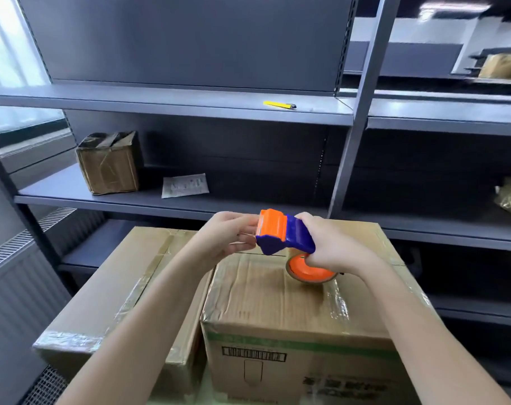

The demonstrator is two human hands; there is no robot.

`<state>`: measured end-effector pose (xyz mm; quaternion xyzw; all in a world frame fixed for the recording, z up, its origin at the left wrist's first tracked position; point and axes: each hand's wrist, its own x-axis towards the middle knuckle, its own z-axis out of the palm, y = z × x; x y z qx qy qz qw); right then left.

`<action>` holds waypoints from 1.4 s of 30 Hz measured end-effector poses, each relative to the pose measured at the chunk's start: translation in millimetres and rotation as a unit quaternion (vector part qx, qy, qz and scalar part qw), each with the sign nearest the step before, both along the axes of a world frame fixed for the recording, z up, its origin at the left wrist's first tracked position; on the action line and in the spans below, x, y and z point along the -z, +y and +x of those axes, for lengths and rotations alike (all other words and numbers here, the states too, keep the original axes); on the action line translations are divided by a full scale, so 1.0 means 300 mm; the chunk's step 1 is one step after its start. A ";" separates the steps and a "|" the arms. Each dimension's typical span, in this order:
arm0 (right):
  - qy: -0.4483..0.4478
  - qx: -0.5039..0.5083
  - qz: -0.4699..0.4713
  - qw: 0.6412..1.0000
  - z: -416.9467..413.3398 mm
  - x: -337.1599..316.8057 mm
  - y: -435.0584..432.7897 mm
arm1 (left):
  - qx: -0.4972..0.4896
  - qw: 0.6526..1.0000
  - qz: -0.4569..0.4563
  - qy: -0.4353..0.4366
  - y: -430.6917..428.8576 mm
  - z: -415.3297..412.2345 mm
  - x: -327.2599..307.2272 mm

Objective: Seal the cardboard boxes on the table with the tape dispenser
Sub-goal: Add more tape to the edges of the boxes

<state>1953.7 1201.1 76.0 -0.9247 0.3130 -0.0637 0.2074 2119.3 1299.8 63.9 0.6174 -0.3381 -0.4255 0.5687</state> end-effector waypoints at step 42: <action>0.097 0.012 -0.325 0.941 -0.036 0.085 -0.132 | -0.215 0.964 0.064 0.145 0.065 0.286 0.262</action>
